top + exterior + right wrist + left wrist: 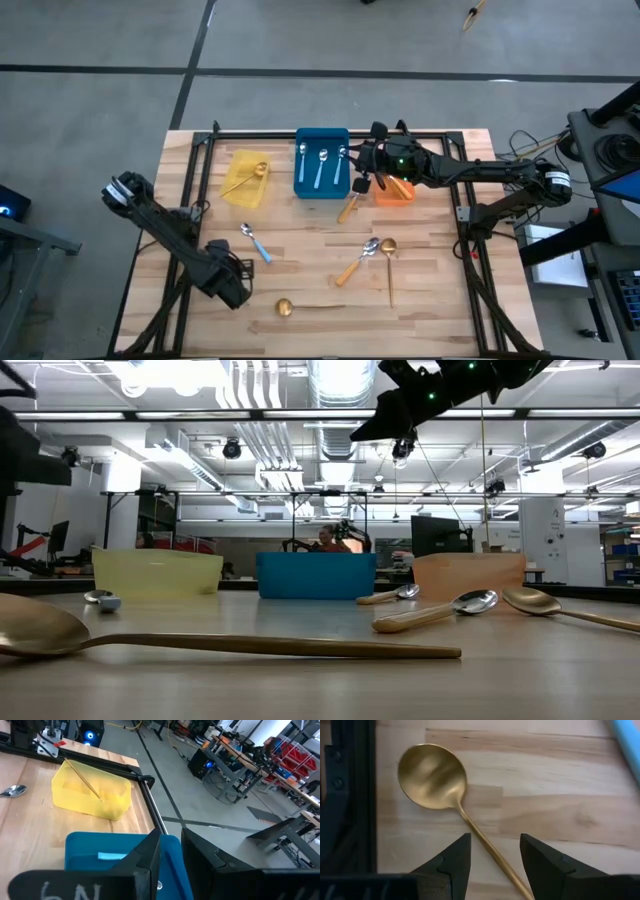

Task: Sort silverware by color (type)
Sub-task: Put the gold spoon into the yellow bin

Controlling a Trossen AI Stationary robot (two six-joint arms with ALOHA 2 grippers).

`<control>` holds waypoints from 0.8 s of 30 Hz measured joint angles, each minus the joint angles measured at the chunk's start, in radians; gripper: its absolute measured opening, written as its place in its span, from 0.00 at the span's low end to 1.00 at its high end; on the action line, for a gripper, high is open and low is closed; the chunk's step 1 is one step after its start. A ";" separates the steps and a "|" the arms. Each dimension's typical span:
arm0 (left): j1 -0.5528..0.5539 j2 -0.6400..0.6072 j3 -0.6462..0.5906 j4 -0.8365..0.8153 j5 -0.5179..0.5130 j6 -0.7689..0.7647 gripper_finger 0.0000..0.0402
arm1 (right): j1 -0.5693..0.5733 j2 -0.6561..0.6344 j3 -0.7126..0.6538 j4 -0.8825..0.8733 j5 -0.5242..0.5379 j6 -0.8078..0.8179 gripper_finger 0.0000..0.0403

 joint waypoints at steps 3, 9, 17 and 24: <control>-0.010 0.001 -0.024 0.000 -0.009 -0.001 0.38 | 0.000 0.000 0.000 0.003 0.000 0.001 0.17; -0.055 0.023 -0.043 0.003 -0.019 0.008 0.38 | 0.000 0.000 0.000 0.009 0.000 0.001 0.17; -0.101 0.119 -0.040 0.056 -0.024 0.005 0.38 | 0.000 0.000 0.001 0.051 0.000 0.023 0.17; -0.114 0.154 -0.035 0.054 -0.037 0.005 0.38 | 0.000 0.000 0.001 0.054 0.000 0.038 0.17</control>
